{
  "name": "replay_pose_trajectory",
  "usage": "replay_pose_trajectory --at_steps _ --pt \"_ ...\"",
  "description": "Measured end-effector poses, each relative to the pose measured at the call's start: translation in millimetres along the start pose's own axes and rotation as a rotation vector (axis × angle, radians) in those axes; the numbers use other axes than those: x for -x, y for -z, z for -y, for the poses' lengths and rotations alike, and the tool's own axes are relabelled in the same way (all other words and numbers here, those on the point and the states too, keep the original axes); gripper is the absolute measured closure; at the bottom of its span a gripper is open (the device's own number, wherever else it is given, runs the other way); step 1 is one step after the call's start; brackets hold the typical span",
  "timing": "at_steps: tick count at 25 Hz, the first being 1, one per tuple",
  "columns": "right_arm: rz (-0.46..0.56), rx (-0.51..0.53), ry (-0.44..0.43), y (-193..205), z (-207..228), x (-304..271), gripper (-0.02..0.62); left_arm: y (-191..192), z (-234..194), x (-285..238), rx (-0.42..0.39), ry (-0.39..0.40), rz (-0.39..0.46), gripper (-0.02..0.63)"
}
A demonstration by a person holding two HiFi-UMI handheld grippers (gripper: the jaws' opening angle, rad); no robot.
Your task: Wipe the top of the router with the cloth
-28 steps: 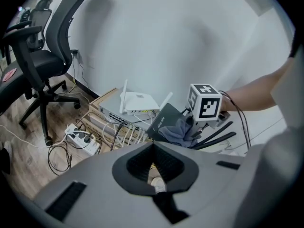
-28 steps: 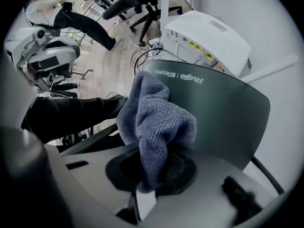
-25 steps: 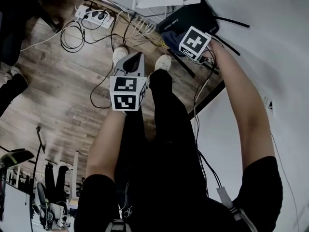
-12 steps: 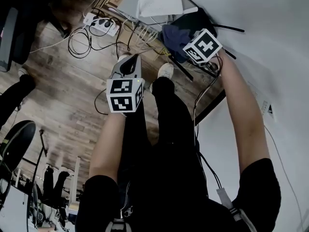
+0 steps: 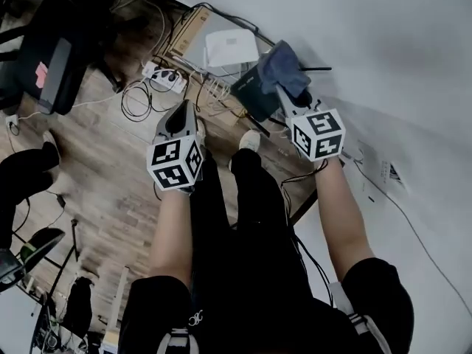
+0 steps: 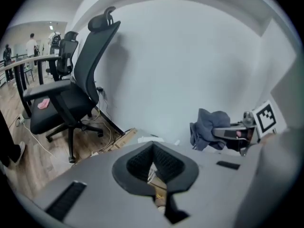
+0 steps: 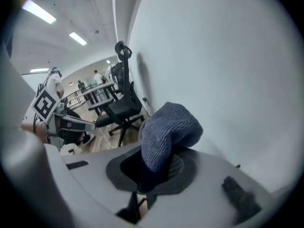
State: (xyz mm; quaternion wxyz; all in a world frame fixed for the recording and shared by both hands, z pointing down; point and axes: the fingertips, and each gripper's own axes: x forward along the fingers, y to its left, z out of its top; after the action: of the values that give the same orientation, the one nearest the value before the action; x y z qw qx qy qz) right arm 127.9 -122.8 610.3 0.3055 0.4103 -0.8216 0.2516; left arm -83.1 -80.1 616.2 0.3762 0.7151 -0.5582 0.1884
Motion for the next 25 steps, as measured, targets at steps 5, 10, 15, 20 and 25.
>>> replay_pose_trajectory --at_steps 5,10,15,20,25 --pt "0.278 -0.012 0.113 -92.5 -15.7 73.9 0.551 -101.3 30.2 51.2 -0.051 0.006 0.160 0.595" --pt "0.485 -0.071 0.127 -161.0 -43.5 162.0 0.551 -174.4 76.1 126.4 -0.122 0.022 0.255 0.595" --pt "0.669 -0.137 0.134 -225.6 -51.4 223.5 0.551 -239.3 112.5 190.7 -0.182 0.023 0.390 0.595" --pt "0.773 -0.112 0.162 -276.0 -56.4 277.3 0.551 -285.2 167.3 235.1 -0.250 0.053 0.494 0.595" --pt "0.837 -0.094 0.109 -313.6 -67.2 316.6 0.551 -327.8 207.4 272.1 -0.294 0.075 0.600 0.595"
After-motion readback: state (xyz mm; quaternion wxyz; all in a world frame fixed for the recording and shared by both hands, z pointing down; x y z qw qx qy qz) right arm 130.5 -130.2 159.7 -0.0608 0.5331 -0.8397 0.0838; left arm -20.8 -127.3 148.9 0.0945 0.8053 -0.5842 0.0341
